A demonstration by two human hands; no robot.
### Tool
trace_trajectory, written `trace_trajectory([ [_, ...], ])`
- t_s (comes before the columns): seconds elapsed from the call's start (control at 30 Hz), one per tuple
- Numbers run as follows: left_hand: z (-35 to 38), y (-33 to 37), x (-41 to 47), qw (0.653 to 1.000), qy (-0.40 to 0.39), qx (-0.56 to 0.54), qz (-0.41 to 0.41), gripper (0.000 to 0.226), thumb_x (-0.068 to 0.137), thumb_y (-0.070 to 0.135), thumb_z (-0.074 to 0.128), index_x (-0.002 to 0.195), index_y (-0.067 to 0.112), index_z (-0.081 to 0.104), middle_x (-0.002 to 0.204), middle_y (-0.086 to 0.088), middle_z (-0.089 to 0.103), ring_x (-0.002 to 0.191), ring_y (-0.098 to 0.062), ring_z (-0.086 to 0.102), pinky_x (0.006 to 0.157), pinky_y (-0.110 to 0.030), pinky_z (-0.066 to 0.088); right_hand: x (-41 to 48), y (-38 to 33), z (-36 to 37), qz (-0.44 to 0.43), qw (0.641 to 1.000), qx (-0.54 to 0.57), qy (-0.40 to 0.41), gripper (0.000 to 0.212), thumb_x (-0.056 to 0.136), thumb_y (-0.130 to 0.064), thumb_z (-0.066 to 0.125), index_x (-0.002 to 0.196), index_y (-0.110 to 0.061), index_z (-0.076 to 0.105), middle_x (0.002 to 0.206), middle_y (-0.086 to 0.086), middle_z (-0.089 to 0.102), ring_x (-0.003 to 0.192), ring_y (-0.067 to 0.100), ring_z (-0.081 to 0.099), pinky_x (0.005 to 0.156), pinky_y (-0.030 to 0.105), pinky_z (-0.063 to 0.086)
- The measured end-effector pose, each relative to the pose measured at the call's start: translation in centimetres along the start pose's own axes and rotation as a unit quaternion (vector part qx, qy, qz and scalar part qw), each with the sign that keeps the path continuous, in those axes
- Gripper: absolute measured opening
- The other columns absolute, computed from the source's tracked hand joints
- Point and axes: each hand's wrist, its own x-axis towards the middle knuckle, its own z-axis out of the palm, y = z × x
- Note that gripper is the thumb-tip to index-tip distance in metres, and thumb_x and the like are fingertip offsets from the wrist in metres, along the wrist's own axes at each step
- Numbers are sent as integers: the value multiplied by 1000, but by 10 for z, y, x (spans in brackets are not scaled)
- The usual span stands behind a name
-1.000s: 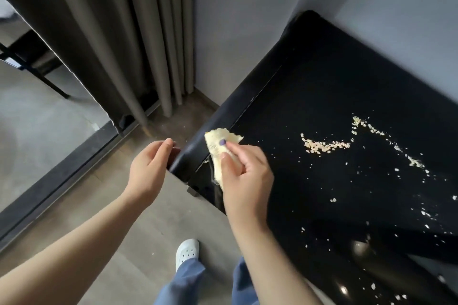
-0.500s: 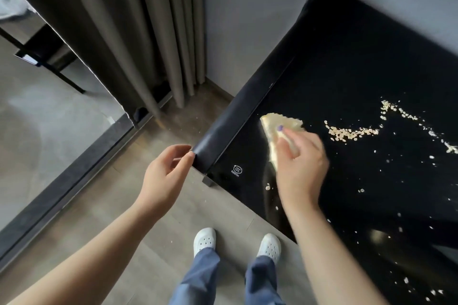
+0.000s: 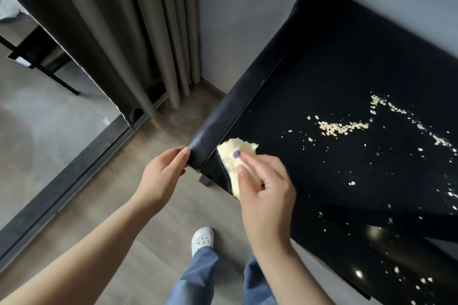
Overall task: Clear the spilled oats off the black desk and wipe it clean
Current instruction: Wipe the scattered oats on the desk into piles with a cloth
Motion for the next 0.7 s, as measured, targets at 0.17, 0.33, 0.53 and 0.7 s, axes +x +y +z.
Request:
trace_trajectory([
  [0.17,-2,0,-5,997,43,57,11,19,89,51,55,83,36,66,89,1,70,92,-22,65,87,-41,51,-21,11,6,-48,997,-56,-21,27,82,-7,65,106,-16,74,91,-11,61,85,12,55,76,12,44],
  [0.33,3,8,-10,982,88,153,68,24,94,36,52,98,20,69,88,1,68,86,-17,61,70,-30,45,-11,29,-15,-69,992,-102,-11,25,84,-9,65,105,-15,75,90,-5,63,82,15,55,75,16,44],
  [0.53,4,18,-1,958,78,232,151,28,94,33,52,116,20,63,108,3,66,101,-17,61,87,-36,49,25,62,-62,20,989,-127,76,27,83,-1,66,104,-15,75,93,-3,63,89,23,61,79,24,46],
  [0.7,15,34,8,950,58,255,169,25,96,31,47,109,16,62,103,-2,64,97,-22,58,82,-37,48,28,37,-63,41,990,-81,111,25,83,-5,62,101,-15,76,94,-5,62,92,20,62,82,15,45],
])
